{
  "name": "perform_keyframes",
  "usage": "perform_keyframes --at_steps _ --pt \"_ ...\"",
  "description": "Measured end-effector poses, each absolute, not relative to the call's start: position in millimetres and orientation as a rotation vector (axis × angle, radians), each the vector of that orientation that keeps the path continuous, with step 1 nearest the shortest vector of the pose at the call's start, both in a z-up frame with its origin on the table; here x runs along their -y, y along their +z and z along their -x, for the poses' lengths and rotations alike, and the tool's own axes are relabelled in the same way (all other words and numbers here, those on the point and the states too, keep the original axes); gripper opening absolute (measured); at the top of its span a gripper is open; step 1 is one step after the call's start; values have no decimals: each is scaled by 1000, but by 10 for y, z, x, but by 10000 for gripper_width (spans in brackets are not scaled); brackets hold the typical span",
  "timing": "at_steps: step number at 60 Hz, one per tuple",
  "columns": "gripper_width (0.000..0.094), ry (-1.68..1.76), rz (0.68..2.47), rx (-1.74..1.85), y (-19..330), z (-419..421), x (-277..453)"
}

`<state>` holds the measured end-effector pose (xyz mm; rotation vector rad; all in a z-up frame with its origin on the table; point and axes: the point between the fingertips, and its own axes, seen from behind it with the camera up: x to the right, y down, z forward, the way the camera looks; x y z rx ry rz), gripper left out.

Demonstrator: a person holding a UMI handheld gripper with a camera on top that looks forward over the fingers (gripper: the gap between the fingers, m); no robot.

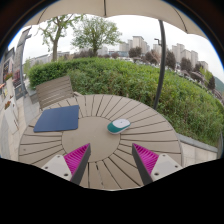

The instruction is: Arrange mouse

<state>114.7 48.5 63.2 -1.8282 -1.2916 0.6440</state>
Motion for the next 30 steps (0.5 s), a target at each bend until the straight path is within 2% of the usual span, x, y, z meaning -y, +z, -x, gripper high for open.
perform_keyframes --at_steps 11,30 --pt "853 665 1865 1275 255 -653 -718" --pt "854 676 1875 1295 -96 144 -1078"
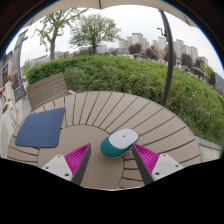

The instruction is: Arrange mouse

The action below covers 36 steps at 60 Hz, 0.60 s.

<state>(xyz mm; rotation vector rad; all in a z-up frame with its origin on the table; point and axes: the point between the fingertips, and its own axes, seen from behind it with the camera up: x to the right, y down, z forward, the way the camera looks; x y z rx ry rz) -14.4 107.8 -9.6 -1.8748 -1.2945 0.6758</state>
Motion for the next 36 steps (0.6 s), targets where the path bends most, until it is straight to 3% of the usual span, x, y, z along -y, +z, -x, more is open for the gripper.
perform_keyframes --at_steps 30,36 --pt "809 694 1850 1355 -160 810 -1177" --pt "703 690 1837 1356 -155 820 -1183"
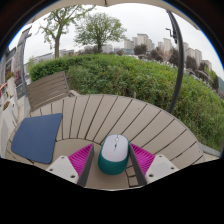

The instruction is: Arrange mouse

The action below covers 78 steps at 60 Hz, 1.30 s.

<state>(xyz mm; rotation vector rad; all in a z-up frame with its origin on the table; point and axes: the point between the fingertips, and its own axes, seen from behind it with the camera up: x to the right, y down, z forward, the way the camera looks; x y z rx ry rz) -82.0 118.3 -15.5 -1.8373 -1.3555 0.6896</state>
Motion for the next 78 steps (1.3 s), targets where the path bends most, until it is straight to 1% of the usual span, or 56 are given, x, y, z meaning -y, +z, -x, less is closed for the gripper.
perform_keyframes --at_steps 2,3,4,6,11,14,19,25,29,31,36,39,42,46,49,52,56,57,60,61,63,66,73,78 --pt "612 687 1836 1358 -158 834 -1199" --pt "519 685 1836 1360 -160 839 -1203" --pt "475 687 1833 1365 -155 846 -1195" --pt "456 685 1843 1371 -158 856 -1192" --pt "435 652 1867 1385 -142 873 -1188" --pt "422 653 1880 1378 -51 914 -1168" --pt "421 704 1874 1369 276 1046 -1003" --pt "420 808 1842 1398 717 1305 -558" --pt "420 870 1830 1422 879 1496 -126" --pt "420 897 1827 1436 886 1597 66" --pt "420 929 1823 1468 732 1777 577" --pt "420 932 1835 1489 525 1852 830" --pt "420 906 1839 1538 241 1856 1051" --pt "421 854 1842 1580 -11 1869 1208" --pt "423 832 1818 1585 -115 1861 1212" --pt "461 808 1765 1590 -99 1844 1217" --pt "532 798 1771 1608 -112 1805 1247" --pt "581 791 1776 1609 -100 1786 1237" --pt "818 742 1801 1597 -15 1700 1143" --pt "867 737 1801 1594 47 1675 1130" --pt "831 732 1803 1583 188 1613 1080" --pt "849 731 1802 1596 466 1414 1058" --pt "842 733 1832 1649 1106 686 1046" --pt "847 680 1870 1668 1450 23 967"
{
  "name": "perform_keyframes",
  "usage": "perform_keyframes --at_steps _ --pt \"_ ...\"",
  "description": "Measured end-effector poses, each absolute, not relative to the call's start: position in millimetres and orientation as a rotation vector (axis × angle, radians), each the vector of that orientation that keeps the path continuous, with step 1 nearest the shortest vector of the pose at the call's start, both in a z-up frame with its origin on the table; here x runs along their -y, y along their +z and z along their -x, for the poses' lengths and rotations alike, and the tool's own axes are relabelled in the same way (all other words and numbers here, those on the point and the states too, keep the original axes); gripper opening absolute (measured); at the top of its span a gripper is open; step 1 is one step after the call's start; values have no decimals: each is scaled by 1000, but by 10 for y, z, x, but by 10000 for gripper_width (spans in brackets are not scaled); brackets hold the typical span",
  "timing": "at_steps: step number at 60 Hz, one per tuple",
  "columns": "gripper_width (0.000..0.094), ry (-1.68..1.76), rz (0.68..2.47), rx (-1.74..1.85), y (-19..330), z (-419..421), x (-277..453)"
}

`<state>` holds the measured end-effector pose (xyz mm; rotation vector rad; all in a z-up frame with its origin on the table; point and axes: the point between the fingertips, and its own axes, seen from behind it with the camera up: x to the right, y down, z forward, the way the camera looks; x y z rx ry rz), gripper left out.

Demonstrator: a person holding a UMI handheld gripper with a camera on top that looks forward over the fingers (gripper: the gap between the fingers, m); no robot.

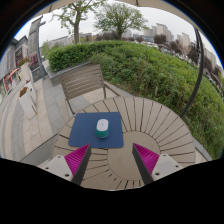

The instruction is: Arrange mouse

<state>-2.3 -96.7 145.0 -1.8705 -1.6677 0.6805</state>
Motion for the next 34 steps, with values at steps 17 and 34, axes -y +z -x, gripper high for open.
perform_keyframes --at_steps 17,34 --pt "851 602 1921 1615 1913 -1613 824" --pt "849 537 1909 1569 1905 -2144 742"
